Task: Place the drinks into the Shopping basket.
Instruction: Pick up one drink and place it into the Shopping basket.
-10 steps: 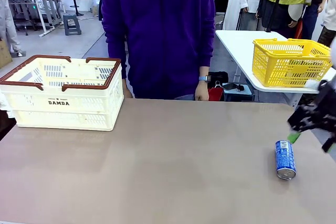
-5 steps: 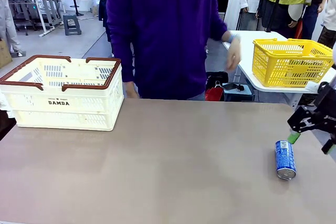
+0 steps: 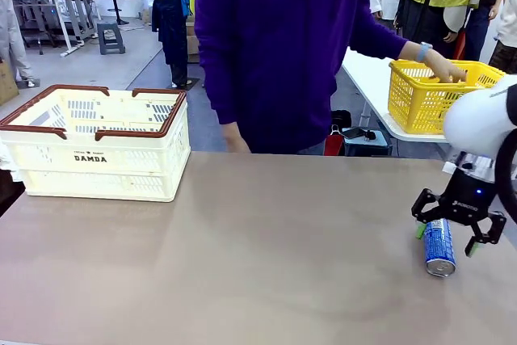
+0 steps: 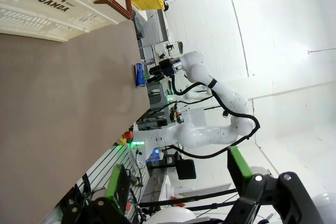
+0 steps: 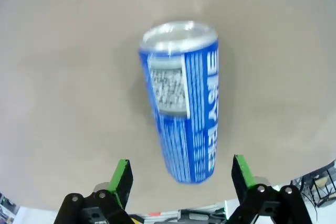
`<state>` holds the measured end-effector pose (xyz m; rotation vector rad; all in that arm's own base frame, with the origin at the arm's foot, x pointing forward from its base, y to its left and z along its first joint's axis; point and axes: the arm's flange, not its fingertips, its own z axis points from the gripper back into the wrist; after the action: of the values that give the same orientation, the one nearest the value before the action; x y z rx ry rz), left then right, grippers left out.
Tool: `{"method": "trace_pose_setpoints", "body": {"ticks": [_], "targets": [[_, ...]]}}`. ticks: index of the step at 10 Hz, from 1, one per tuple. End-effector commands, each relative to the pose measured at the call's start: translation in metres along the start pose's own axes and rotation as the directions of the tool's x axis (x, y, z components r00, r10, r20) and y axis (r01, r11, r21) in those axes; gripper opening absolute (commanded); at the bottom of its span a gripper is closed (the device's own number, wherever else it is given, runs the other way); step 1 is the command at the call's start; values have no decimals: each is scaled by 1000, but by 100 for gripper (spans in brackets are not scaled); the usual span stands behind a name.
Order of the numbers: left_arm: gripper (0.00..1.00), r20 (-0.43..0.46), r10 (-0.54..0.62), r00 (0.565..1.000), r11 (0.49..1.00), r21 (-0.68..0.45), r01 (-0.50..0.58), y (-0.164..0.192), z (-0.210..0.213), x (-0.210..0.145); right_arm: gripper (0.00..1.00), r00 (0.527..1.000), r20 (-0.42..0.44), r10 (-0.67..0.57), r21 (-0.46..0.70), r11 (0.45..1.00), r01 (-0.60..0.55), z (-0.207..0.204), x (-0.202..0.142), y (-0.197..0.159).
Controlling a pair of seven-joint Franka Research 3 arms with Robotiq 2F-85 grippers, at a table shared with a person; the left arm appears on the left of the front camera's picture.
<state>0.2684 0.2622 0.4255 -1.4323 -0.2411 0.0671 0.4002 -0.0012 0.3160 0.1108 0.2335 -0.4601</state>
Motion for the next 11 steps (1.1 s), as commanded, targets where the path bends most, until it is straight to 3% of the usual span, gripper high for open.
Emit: {"method": "trace_pose_setpoints", "body": {"ticks": [1,8,9,10,11], "targets": [[100,0,-14,1000,1000,-8,14,-1,0,-2,100,997,28,-78,-69,994,80,-2,20,7],[100,0,-14,1000,1000,-8,14,-1,0,-2,100,995,-3,-96,-78,992,96,-31,34,5],[100,0,-14,1000,1000,-8,14,-1,0,-2,93,996,11,-84,-78,993,85,-32,32,6],[100,0,-14,1000,1000,-8,14,-1,0,-2,33,997,-4,-81,-68,994,81,-31,33,5],[100,0,-14,1000,1000,-8,14,-1,0,-2,0,997,-1,-82,-68,994,82,-31,33,4]]}}
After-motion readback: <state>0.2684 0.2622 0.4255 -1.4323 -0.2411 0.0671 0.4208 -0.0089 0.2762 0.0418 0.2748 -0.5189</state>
